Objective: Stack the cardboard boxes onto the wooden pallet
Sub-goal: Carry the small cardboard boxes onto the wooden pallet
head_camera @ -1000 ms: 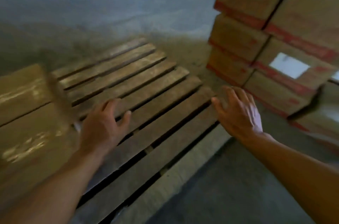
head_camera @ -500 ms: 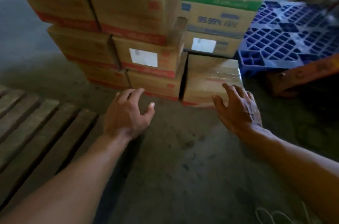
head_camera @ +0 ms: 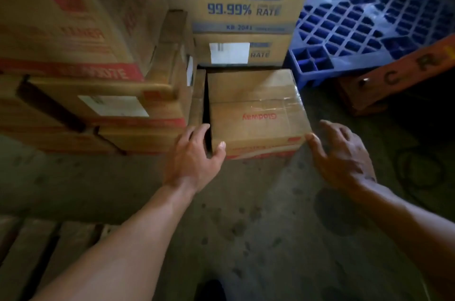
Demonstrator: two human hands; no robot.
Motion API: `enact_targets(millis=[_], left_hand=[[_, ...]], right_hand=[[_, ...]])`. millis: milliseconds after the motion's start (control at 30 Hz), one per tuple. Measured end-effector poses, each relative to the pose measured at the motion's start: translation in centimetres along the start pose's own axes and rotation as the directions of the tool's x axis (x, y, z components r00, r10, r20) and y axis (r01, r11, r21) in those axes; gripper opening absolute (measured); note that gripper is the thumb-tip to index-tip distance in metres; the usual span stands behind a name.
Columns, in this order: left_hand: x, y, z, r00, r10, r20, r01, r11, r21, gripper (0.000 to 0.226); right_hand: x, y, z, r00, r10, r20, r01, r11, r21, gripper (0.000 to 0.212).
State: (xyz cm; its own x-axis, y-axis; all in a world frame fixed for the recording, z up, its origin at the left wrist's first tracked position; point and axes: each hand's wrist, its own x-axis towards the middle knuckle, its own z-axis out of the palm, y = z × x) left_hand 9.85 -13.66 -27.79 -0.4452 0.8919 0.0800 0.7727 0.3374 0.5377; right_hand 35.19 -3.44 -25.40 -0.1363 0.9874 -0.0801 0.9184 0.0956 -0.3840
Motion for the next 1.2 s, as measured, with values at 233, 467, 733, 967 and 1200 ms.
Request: enact_targets(millis=[233, 467, 733, 967, 1200], left_hand=[[6.3, -2.5, 8.2, 0.978, -0.192, 0.084, 0.199, 0.977, -0.076, 0.066], [10.2, -5.7, 15.3, 0.93, -0.353, 0.105, 0.367, 0.914, -0.173, 0.077], [11.0, -6.8, 20.8, 0.934, -0.348, -0.08, 0.328, 0.925, -0.193, 0.08], [11.4, -6.9, 22.1, 0.842, -0.535, -0.062, 0.465, 0.78, -0.418, 0.08], [12.8, -8.7, 22.0, 0.766, -0.593, 0.248, 0.579, 0.47, -0.666, 0.047]], right_hand=[[7.0, 3.5, 6.0, 0.985, 0.135, 0.11, -0.14, 0.989, 0.041, 0.064], [14.6, 7.4, 11.9, 0.968, 0.207, 0.142, -0.232, 0.955, 0.185, 0.064], [20.2, 11.4, 17.3, 0.932, 0.276, 0.236, -0.36, 0.785, 0.503, 0.083], [20.9, 12.5, 19.7, 0.937, 0.221, 0.27, -0.346, 0.68, 0.646, 0.078], [21.1, 13.2, 20.3, 0.93, 0.164, 0.329, -0.36, 0.582, 0.729, 0.075]])
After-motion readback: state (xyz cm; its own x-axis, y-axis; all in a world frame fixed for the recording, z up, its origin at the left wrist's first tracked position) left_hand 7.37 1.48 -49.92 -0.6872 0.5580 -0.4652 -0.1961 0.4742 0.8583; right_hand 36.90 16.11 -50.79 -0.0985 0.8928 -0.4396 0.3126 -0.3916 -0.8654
